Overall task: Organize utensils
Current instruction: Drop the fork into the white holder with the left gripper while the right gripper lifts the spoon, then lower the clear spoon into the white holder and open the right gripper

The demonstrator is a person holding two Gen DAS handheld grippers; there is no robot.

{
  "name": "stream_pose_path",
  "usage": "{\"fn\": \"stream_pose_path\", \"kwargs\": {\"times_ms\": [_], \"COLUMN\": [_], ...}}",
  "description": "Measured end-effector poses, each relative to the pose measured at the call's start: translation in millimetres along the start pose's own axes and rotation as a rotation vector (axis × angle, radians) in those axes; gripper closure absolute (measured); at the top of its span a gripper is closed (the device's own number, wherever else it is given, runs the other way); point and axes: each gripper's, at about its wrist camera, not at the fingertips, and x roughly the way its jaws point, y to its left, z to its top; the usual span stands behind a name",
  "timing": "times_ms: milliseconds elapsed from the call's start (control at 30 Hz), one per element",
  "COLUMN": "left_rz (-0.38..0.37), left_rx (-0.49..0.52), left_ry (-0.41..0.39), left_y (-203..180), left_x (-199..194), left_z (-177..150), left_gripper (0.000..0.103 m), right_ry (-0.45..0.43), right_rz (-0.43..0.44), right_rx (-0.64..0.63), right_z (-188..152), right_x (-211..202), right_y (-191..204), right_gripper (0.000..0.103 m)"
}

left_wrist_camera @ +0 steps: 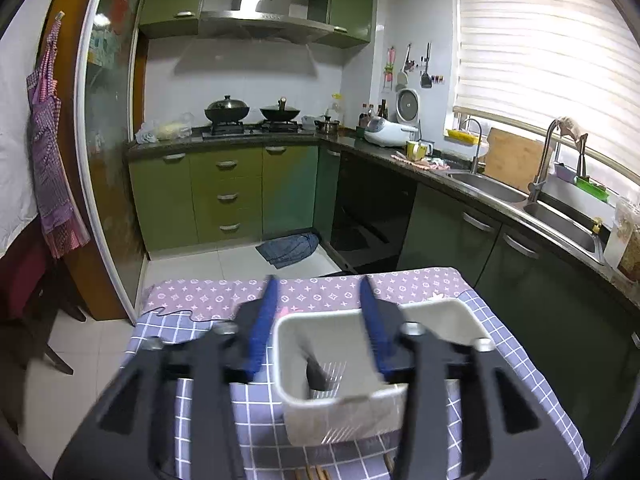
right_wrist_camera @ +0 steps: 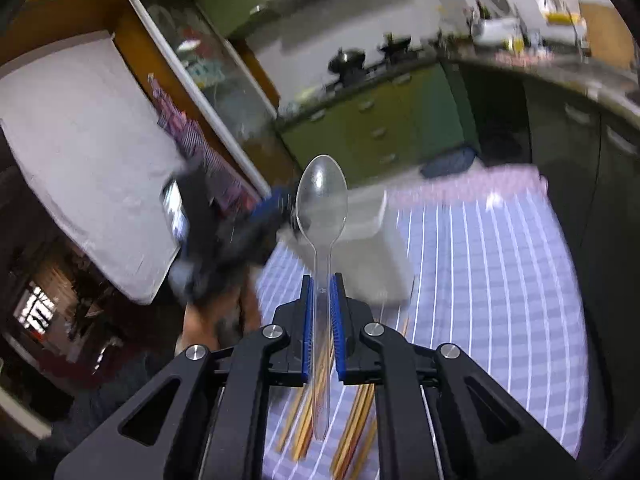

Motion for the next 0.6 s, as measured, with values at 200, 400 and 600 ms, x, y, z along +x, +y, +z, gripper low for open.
{"fn": "stream_pose_path", "kwargs": {"times_ms": [200,400,600], "left_rz": [0.018,0.032,0.028], "left_rx": [-0.008,0.003,0.016], "left_ry": [-0.018,0.014,0.024], "left_y": [15,35,46], "left_x": [-52,-95,-110], "left_z": [-1,-17,-26], "left_gripper": [0.055,0.052,0.051], "right_ry": [-0.177,-0.245,-0.205], "right_rz": [-0.062,-0.224,-0.287], "right_rx": [-0.038,-0.102,-0.154], "right_z": [69,105,82], "right_x": [33,103,151], "right_y": [17,22,6], "right_gripper": [0.093,0.093,0.093]}}
